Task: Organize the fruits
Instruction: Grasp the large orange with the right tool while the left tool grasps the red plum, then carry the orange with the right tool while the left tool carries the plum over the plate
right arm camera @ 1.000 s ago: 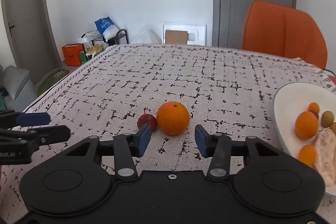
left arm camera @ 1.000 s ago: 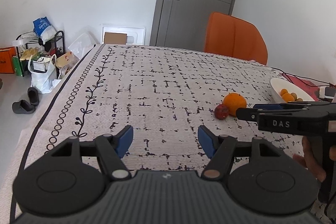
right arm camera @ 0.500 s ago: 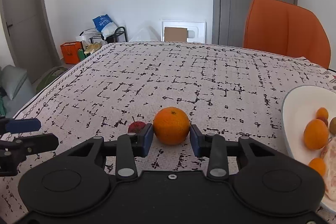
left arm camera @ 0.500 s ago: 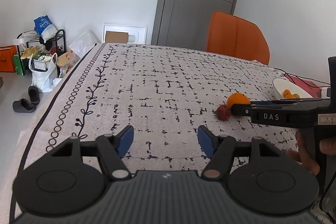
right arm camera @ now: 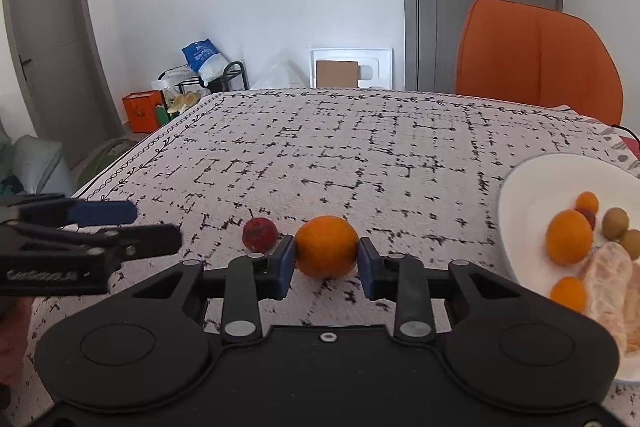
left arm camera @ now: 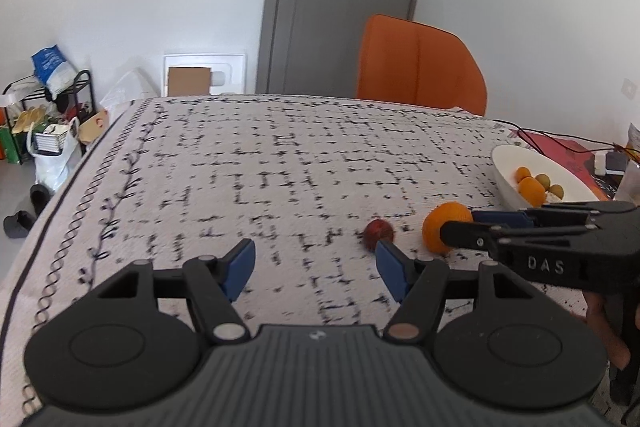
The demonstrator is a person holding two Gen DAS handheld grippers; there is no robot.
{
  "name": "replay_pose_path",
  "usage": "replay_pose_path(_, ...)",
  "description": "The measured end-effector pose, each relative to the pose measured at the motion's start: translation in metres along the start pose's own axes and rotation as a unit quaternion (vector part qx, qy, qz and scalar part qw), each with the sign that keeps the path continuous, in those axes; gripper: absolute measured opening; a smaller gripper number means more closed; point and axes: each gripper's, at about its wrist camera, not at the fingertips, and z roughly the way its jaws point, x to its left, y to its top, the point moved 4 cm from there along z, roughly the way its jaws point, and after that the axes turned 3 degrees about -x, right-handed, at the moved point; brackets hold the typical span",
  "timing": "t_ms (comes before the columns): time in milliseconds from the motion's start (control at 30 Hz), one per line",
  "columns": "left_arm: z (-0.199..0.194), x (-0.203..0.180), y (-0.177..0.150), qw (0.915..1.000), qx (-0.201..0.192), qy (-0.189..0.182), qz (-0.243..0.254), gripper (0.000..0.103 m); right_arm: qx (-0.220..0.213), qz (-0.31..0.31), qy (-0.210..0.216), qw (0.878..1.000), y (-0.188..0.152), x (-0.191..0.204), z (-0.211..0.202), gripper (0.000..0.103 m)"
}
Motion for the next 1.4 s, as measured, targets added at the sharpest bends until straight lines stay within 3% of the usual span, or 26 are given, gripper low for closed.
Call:
replay_pose_path(367,0.026,-0.032,0.007,0.9992,0.007,-0.028,0.028,0.062,-0.002,0.027,-0.014,1.0,-0.011,-0.021,-0.022,0.03)
replay_pose_path(633,0.047,-0.046,0.005,0.9986,0.02,-0.033,0.037,0.042,-0.004,0.045,-0.021,0.999,-0.016,-0.033,-0.031,0.029)
replay_pose_path(667,0.05,-0.047,0.004,0.9985,0.023,-0.031,0.038,0.038,-0.004,0.045,-0.02,0.999,-0.016,-0.033,-0.032,0.029)
replay_pose_path(700,0.053,-0.047,0.003,0.9985,0.028,-0.029,0.037,0.026,-0.003,0.045,-0.02,0.999,-0.016,-0.034,-0.032,0.029)
replay_pose_path(733,0.056,-0.047,0.002,0.9984,0.034,-0.029,0.036,0.021,-0.003,0.044,-0.02,0.999,-0.017,-0.034,-0.032,0.03)
replay_pose_path(1167,0.033,-0.038,0.006,0.9991,0.018,-0.028,0.026,0.021,0.015,0.027,-0.017,0.999,-0.016,-0.023,-0.017,0.044)
replay_pose_path(1400,0.019,-0.032,0.006,0.9994,0.01,-0.024,0.024,0.021,0.018,0.032,-0.016,0.999,-0.018,-0.019,-0.014,0.037)
